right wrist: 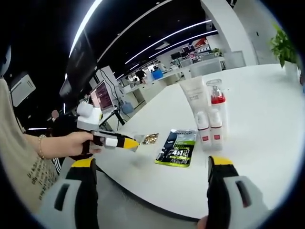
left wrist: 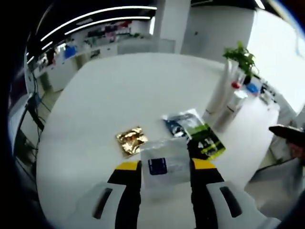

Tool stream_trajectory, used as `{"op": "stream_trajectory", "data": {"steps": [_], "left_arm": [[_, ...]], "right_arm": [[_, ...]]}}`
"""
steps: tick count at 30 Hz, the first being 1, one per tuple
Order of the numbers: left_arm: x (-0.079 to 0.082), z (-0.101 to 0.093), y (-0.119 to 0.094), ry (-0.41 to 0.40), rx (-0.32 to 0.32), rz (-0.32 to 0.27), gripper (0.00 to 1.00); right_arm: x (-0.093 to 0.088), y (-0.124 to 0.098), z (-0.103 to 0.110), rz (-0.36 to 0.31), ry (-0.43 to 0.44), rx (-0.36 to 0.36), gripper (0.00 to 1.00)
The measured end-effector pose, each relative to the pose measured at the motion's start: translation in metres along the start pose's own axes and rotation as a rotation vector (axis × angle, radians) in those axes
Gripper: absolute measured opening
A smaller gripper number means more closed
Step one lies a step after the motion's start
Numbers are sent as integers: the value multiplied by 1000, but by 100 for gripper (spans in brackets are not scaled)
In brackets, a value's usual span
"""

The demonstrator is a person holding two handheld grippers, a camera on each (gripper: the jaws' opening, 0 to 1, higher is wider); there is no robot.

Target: Arrange the skincare products in the storage area until every visible bottle or jar stands upright without overlapping.

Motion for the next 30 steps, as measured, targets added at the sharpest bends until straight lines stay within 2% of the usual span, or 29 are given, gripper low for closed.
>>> {"op": "stream_trajectory", "data": {"steps": [6,8,9,13,15,20,26,30], "left_arm": [[10,-9,-22,5,-26,-72,37],[13,-11,-29,32,-30,-99,37],[13,-13,-32,36,-33,-107,37],[16,-17,-42,75,-40,-141,37],[16,-19,-47,112,-39,-150,37],[15,-26,-57,138,-55,-163,37],[16,-35,-69,215,-62,-194,37],[19,-40,-77,238,-67,-227,37]], "right_arm": [[5,2,8,-3,-16,28,89],[8,4,11,-21,-14,37,86],[12,6,15,-53,20,51,84],[19,17,25,-78,37,84,81],[22,22,32,-81,36,104,80],[32,37,50,-101,34,176,77],[42,55,63,-106,28,229,70],[44,66,65,-100,36,246,68]]}}
Point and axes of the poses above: the point that each gripper's makers call its tool centre point, and the gripper's own axes: y roughly forward along the fingers, z roughly to its left, x roughly out of its top, the point moved 6 cm from there along -y, roughly backward along the fingers, and after that the axes turned 1 degree about x, right-handed, at the moved point
